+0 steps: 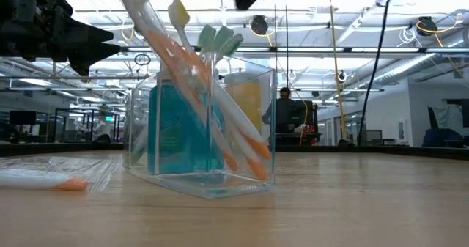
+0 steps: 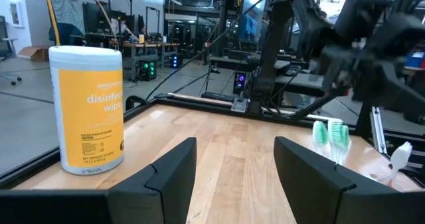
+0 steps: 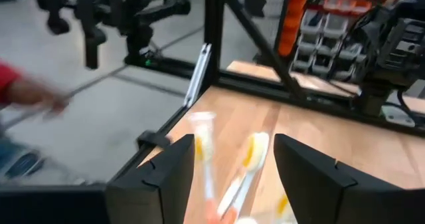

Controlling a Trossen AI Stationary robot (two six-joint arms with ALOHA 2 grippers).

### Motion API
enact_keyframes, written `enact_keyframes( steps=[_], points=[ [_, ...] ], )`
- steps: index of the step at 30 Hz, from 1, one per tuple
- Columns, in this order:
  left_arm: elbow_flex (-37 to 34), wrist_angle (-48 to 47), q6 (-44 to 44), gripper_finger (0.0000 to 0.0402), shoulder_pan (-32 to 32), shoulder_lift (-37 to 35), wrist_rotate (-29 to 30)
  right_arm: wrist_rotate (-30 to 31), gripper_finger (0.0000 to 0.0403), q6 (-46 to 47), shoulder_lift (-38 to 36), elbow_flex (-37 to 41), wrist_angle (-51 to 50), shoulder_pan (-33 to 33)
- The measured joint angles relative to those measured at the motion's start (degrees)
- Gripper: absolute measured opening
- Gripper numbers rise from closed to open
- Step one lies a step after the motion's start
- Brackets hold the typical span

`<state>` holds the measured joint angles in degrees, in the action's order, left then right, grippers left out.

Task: Pick & Place toothbrushing station
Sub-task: Put the orange toothbrush into the transparent organizer

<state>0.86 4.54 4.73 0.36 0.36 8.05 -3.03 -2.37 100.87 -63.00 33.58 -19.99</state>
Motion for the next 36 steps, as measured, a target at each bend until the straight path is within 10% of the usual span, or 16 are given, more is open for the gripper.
enact_keyframes(
  steps=[10,23,28,36],
  points=[
    [0.0,0.0,0.0,0.0209,0.0,0.0,0.0,0.0,0.0193,0.0,-20.3,1.5,-26.5,-2.3],
    [0.1,10.3,11.9,0.0209,0.0,0.0,-1.2,13.4,0.0184,0.5,-41.0,27.1,-7.3,-2.1],
    [0.7,8.7,18.6,0.0209,-0.3,0.8,-11.7,15.2,0.0184,-3.1,-46.4,33.3,1.6,-1.4],
    [12.8,0.9,20.8,0.0209,-11.9,16.4,-13.6,15.1,0.0180,-3.3,-50.4,34.3,0.1,0.5]
  ],
)
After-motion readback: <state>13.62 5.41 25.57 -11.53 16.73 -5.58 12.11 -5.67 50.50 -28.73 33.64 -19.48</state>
